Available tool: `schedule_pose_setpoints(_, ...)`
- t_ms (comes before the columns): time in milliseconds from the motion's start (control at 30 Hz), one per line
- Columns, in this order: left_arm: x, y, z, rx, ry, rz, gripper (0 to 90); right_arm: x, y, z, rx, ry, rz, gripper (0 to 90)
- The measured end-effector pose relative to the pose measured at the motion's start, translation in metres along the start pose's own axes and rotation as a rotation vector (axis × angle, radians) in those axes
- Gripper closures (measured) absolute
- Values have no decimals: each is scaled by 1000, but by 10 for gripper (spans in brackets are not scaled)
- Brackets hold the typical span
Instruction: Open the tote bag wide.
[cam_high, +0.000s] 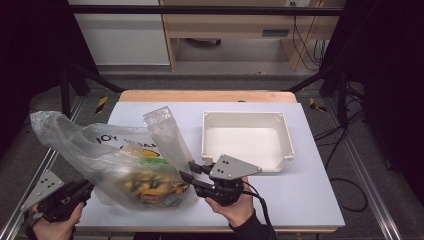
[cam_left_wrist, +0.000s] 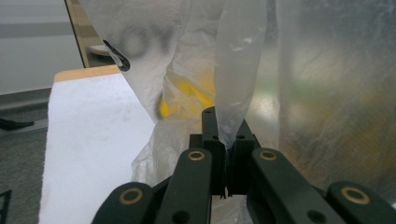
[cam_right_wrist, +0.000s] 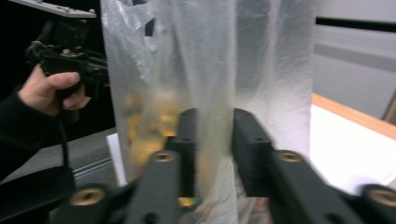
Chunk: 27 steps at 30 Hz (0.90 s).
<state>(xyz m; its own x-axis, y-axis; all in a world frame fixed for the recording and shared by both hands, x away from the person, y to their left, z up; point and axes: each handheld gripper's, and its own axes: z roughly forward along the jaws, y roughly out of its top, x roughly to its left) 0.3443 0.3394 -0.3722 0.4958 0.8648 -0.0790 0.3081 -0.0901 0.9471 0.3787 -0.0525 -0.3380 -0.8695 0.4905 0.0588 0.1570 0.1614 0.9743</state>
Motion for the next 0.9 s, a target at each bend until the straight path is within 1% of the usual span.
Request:
schedule_pose_setpoints(100, 0, -2, -1, 1, -10, -5, 890, -2, 1, -2, 15, 25, 14, 896)
schedule_pose_setpoints(200, 0, -5, -1, 4, -9, -6, 891, -3, 1, -6, 18, 33, 20, 900)
schedule_pose_setpoints(233, 0, -8, 0, 14, -12, -7, 891, -3, -1, -11, 24, 33, 26, 900)
schedule_pose_setpoints(300, 0, -14, 1, 25, -18, -13, 891, -3, -3, -15, 30, 44, 38, 900)
schedule_pose_setpoints(367, -1, -19, 2, 40, -18, -13, 892, -2, -8, -18, 48, 47, 40, 900)
schedule_pose_setpoints(400, -1, -19, 2, 40, -18, -13, 892, -2, -11, -20, 60, 46, 39, 900)
schedule_pose_setpoints(467, -1, -29, 3, 67, -19, -14, 892, -1, -18, -24, 73, 47, 49, 900)
schedule_pose_setpoints(500, -1, -29, 3, 67, -19, -14, 892, -1, -18, -24, 73, 47, 49, 900)
schedule_pose_setpoints(533, 0, -37, 4, 90, -20, -17, 892, -2, -25, -27, 87, 49, 63, 900)
schedule_pose_setpoints(567, 0, -40, 5, 99, -20, -18, 892, -2, -29, -28, 99, 50, 71, 900)
schedule_pose_setpoints(667, 1, -47, 6, 121, -19, -20, 893, -3, -41, -27, 125, 49, 88, 900)
schedule_pose_setpoints(700, 1, -50, 7, 132, -17, -19, 893, -3, -41, -27, 125, 49, 88, 900)
schedule_pose_setpoints(733, 2, -52, 8, 140, -14, -18, 893, -3, -45, -26, 132, 50, 97, 900)
schedule_pose_setpoints(767, 3, -55, 10, 147, -13, -25, 893, -7, -53, -23, 144, 49, 123, 900)
schedule_pose_setpoints(867, 4, -59, 14, 167, 0, -21, 893, -13, -63, -17, 164, 40, 152, 900)
schedule_pose_setpoints(900, 4, -60, 16, 177, 9, -15, 893, -15, -66, -15, 162, 33, 163, 900)
